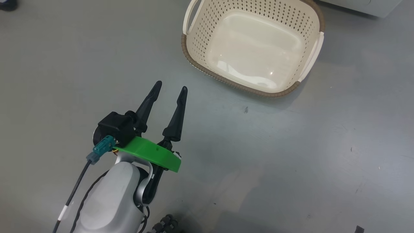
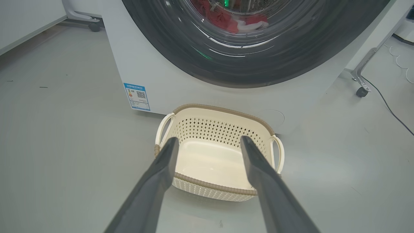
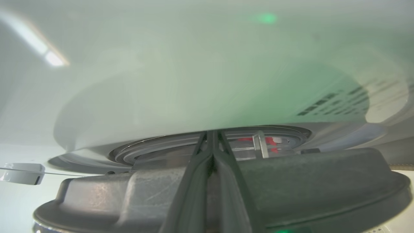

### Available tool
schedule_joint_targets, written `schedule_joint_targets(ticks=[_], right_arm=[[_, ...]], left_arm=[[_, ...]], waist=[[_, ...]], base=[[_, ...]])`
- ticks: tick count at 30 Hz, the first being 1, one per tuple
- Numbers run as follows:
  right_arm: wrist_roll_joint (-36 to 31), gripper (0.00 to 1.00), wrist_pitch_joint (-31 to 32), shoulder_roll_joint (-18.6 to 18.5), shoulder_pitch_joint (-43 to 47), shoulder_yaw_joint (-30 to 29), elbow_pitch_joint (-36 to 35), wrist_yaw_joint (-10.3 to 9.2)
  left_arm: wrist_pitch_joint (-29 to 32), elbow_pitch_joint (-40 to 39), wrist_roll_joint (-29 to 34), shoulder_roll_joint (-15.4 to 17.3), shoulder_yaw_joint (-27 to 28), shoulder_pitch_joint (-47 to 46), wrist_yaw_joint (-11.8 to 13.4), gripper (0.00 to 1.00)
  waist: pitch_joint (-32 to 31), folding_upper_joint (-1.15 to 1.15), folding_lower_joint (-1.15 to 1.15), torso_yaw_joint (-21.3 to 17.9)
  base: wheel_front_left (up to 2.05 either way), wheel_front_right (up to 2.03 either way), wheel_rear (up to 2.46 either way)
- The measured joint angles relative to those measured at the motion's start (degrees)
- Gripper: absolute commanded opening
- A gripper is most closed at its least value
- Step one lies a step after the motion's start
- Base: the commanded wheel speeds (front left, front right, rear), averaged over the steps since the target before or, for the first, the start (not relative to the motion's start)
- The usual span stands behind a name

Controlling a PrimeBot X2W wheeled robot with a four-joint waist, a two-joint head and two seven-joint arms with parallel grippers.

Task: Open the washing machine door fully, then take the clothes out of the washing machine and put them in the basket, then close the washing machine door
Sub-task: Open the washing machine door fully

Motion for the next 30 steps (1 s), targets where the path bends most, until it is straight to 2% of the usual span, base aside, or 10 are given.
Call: schedule_joint_targets(ticks=[12, 30], right_arm=[[0.0, 0.0, 1.79, -0.42, -0.69, 0.29, 2.19, 0.0], [1.07, 0.0, 4.78, 2.24, 2.48, 0.78, 5.49, 0.02]], left_arm=[[0.0, -0.01, 0.0, -0.01, -0.03, 0.0, 0.04, 1.0], [0.0, 0.85, 0.3, -0.01, 0.68, 0.02, 0.47, 1.0]], waist=[[-0.45, 0.0, 0.0, -0.07], [-3.39, 0.0, 0.0, -1.21]], base=[[0.0, 0.0, 0.0], [0.0, 0.0, 0.0]])
